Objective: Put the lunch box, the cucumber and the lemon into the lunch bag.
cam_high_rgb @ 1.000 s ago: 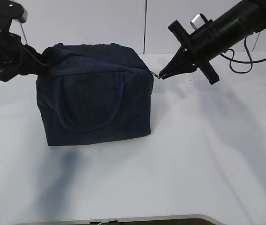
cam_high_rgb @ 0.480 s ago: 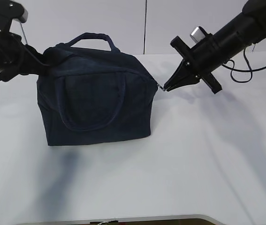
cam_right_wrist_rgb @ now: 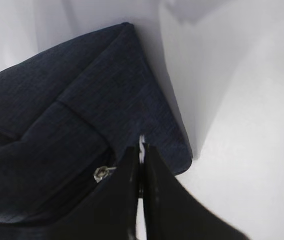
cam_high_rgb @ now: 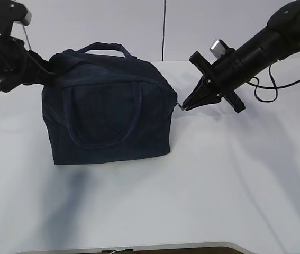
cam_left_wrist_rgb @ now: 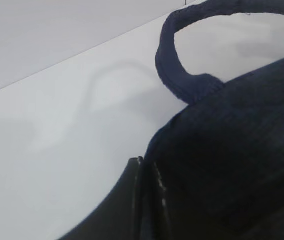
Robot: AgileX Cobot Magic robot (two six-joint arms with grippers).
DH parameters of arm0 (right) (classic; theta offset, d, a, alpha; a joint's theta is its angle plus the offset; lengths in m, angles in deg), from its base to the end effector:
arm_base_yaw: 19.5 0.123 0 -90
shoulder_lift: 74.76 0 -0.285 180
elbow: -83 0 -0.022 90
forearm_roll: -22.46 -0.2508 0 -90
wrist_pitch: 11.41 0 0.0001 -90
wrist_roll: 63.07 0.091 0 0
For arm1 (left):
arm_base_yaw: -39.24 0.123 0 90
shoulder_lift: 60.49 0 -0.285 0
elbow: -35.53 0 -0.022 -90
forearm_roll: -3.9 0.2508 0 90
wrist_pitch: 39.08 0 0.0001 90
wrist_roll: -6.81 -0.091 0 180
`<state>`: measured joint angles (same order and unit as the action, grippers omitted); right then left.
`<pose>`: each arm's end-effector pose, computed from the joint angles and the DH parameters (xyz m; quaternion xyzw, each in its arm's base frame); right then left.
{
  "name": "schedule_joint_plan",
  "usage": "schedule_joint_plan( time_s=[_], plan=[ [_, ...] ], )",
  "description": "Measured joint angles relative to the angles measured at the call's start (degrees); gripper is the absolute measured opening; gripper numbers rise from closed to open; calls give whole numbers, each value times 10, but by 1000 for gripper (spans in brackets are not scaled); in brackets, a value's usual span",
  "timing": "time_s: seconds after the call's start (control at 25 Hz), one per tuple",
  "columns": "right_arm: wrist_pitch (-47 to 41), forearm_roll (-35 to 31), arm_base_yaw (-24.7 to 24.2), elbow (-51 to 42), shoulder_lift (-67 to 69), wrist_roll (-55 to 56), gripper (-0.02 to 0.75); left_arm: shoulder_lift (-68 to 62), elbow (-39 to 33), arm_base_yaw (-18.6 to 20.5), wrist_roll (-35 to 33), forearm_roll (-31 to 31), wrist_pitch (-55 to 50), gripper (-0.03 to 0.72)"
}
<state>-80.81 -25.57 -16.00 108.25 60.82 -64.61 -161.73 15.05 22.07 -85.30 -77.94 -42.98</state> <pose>0.4518 0.0911 0.1914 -0.1020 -0.9188 -0.3813 0.0044 0.3395 -0.1114 0.2409 0.2235 0.8464 -0.0584 0.4798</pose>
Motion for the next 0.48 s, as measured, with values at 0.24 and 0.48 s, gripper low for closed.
schedule_joint_plan(
  time_s=[0.24,0.48],
  plan=[
    [1,-19,0,0,20,-6,5,0,0,0,0,0,-2,-15],
    [1,-25,0,0,21,-9,5,0,0,0,0,0,-2,-15]
  ],
)
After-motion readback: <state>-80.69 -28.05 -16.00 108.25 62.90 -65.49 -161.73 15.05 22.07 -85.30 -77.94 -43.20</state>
